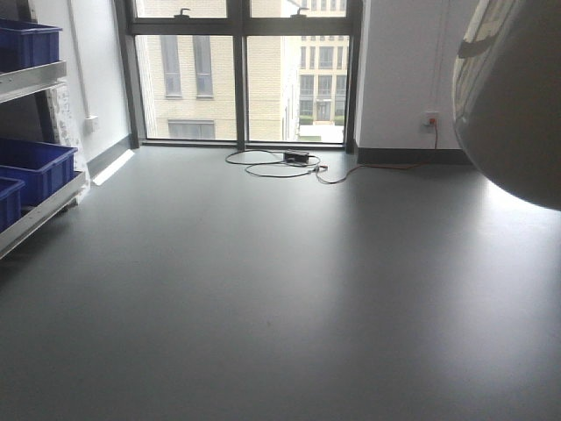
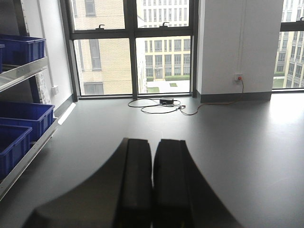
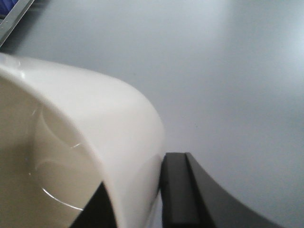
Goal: Move white bin to right shelf second layer
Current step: 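Turn the base toward the rack of blue bins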
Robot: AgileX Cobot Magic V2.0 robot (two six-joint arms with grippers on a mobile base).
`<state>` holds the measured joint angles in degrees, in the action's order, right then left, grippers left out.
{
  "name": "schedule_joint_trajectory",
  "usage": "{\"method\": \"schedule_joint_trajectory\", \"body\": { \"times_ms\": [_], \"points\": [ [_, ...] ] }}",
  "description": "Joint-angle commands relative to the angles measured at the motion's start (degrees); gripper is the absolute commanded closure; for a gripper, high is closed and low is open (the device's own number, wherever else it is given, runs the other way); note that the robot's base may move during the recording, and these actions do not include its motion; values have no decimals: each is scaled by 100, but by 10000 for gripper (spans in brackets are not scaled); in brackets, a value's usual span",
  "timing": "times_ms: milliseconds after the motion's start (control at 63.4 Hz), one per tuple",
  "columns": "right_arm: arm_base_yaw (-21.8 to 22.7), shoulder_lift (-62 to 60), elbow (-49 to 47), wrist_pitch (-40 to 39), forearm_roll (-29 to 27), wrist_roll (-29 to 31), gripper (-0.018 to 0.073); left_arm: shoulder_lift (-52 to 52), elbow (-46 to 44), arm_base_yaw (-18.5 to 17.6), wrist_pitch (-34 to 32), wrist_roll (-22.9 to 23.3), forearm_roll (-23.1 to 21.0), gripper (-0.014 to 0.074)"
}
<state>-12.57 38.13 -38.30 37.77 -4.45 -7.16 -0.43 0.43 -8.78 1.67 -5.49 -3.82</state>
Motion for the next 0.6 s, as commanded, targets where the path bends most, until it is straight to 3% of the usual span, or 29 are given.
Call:
{"method": "schedule_joint_trajectory", "body": {
  "times_ms": [0, 583],
  "points": [
    [37, -10, -177, -495, -42, 17, 504, -97, 190, -18, -515, 43, -44, 512],
    [37, -10, -177, -495, -42, 17, 504, -97, 190, -18, -515, 43, -44, 512]
  ]
}}
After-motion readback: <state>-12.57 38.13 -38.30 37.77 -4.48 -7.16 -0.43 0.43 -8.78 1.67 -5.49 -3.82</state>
